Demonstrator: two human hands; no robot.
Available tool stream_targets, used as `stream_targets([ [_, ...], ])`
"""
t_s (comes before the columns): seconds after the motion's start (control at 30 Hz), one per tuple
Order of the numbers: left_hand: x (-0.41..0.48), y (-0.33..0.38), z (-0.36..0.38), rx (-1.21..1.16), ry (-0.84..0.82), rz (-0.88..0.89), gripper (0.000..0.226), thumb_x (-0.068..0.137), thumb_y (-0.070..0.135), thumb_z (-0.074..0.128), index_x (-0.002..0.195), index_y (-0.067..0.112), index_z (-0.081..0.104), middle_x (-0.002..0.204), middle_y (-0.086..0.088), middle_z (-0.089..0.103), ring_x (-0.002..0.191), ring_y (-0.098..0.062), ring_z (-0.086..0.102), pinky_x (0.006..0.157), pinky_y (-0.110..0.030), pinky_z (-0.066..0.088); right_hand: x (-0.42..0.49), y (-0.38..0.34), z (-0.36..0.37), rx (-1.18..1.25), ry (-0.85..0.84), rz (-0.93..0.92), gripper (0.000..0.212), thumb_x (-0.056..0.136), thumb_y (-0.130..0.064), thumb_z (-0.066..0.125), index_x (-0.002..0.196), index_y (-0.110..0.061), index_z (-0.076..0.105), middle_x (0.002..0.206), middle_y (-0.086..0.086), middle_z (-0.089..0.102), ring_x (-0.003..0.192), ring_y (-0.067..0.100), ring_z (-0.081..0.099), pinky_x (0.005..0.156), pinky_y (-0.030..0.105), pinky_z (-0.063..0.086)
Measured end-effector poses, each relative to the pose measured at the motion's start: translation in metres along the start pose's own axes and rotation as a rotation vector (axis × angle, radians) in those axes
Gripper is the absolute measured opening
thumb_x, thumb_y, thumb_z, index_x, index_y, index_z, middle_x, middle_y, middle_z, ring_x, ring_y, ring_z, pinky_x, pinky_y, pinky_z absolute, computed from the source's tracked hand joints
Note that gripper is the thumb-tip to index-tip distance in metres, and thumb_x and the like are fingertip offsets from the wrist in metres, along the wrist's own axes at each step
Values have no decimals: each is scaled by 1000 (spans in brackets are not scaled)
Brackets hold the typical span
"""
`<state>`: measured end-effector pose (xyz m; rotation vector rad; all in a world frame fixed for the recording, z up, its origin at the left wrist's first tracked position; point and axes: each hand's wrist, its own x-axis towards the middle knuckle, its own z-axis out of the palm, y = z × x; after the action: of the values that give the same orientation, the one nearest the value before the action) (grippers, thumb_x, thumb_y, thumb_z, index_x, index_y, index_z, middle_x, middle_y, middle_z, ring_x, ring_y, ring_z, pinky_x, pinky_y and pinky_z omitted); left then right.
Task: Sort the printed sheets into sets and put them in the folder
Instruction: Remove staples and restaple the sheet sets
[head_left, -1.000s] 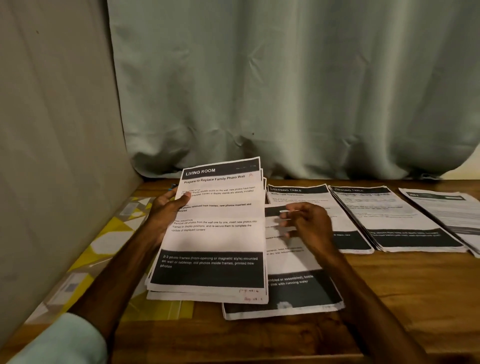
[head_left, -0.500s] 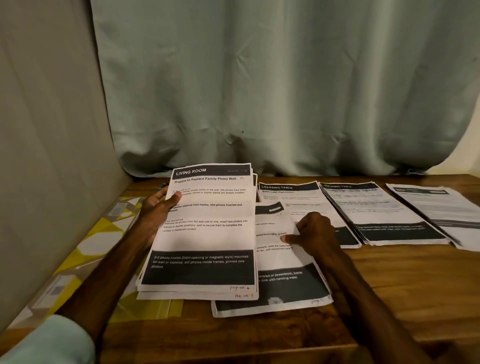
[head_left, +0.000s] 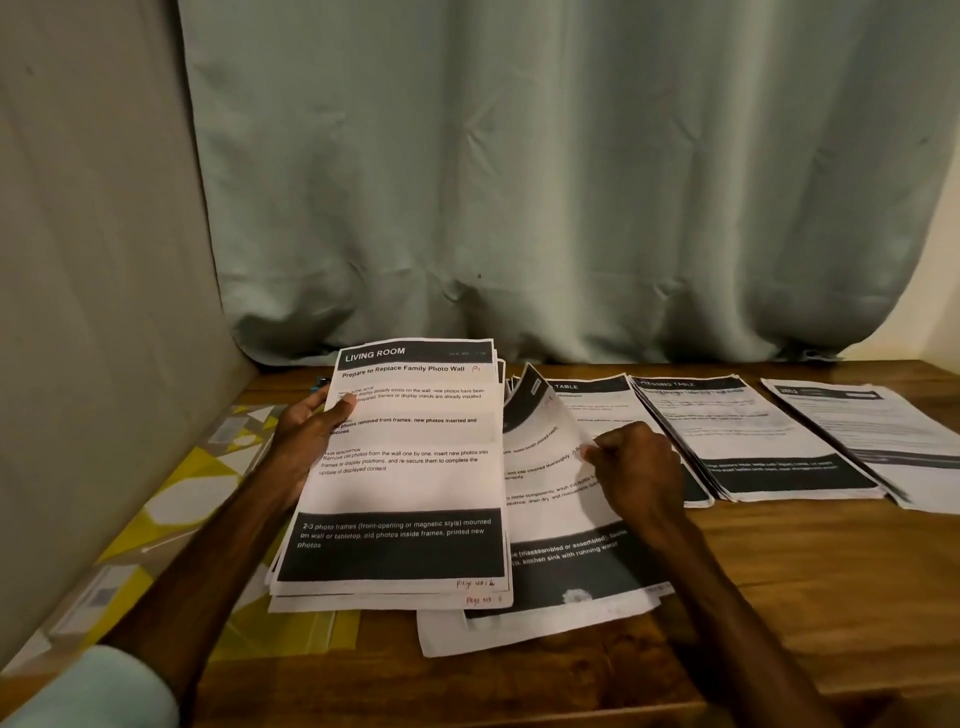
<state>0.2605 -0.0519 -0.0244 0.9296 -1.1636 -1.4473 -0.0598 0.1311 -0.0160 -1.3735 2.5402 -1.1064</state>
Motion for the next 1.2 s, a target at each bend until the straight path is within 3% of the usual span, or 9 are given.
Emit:
stream_targets([
  [0.2, -1, 1, 0, 22, -10, 13, 25, 94, 24, 70, 118, 26, 67, 98, -3, 79, 76, -25, 77, 57, -35, 62, -1, -5, -29, 117, 235, -131, 35, 100, -34, 61, 112, -4, 74, 108, 18, 74, 95, 35, 70, 79, 41, 55],
  [0.3, 1, 0, -1, 42, -5, 16, 27, 93, 26, 71, 120, 26, 67, 102, -5, 79, 77, -27, 77, 61, -38, 64, 11, 0, -43, 294, 377, -108, 34, 102, -32, 60, 110, -2, 73, 111, 19, 73, 92, 30, 68, 79, 40, 55],
  [0.43, 3, -2, -2, 68, 7, 23, 34, 92, 28, 71, 125, 25, 65, 105, -6, 78, 79, -30, 77, 66, -42, 64, 25, 14, -59, 540, 469, 92, 24, 100, -20, 63, 112, -1, 71, 114, 14, 72, 92, 18, 60, 76, 29, 46],
  [0.5, 2, -2, -1, 83, 12, 28, 34, 92, 29, 71, 126, 25, 65, 103, -6, 78, 77, -29, 77, 65, -42, 63, 32, 24, -60, 678, 500, 213, 19, 100, -18, 64, 111, -4, 71, 117, 12, 71, 97, 21, 64, 79, 33, 52],
  [0.63, -3, -1, 1, 72, 8, 17, 25, 93, 27, 71, 117, 28, 67, 97, -5, 79, 74, -29, 77, 61, -39, 63, 36, 36, -51, 867, 508, 376, 1, 98, -18, 67, 99, -17, 67, 117, 9, 72, 100, 24, 69, 89, 47, 59],
  [0.73, -5, 0, 4, 80, 11, 16, 18, 94, 26, 70, 111, 30, 67, 92, -4, 79, 67, -25, 76, 53, -35, 62, 36, 36, -43, 942, 467, 425, 5, 96, -20, 70, 101, -17, 69, 111, 6, 73, 97, 24, 71, 86, 49, 61],
  [0.9, -5, 0, 4, 64, 3, 30, 33, 93, 25, 70, 126, 25, 65, 97, -5, 78, 68, -25, 76, 52, -34, 61, 31, 19, -30, 1006, 402, 354, 7, 98, -19, 68, 104, -14, 69, 103, 1, 72, 90, 18, 71, 74, 36, 61],
  [1.07, -8, 2, 8, 75, 10, 37, 41, 94, 26, 70, 133, 22, 61, 104, -10, 75, 66, -23, 75, 48, -30, 58, 27, -15, -11, 914, 394, 247, 8, 99, -21, 66, 102, -14, 69, 107, 0, 71, 92, 19, 69, 79, 36, 60],
  [1.2, -12, 5, 9, 67, 25, 28, 39, 94, 26, 70, 131, 21, 61, 101, -9, 77, 69, -24, 76, 49, -30, 58, 15, -44, 16, 857, 353, 96, 20, 99, -22, 65, 113, -9, 72, 111, 0, 74, 95, 16, 72, 81, 36, 61],
])
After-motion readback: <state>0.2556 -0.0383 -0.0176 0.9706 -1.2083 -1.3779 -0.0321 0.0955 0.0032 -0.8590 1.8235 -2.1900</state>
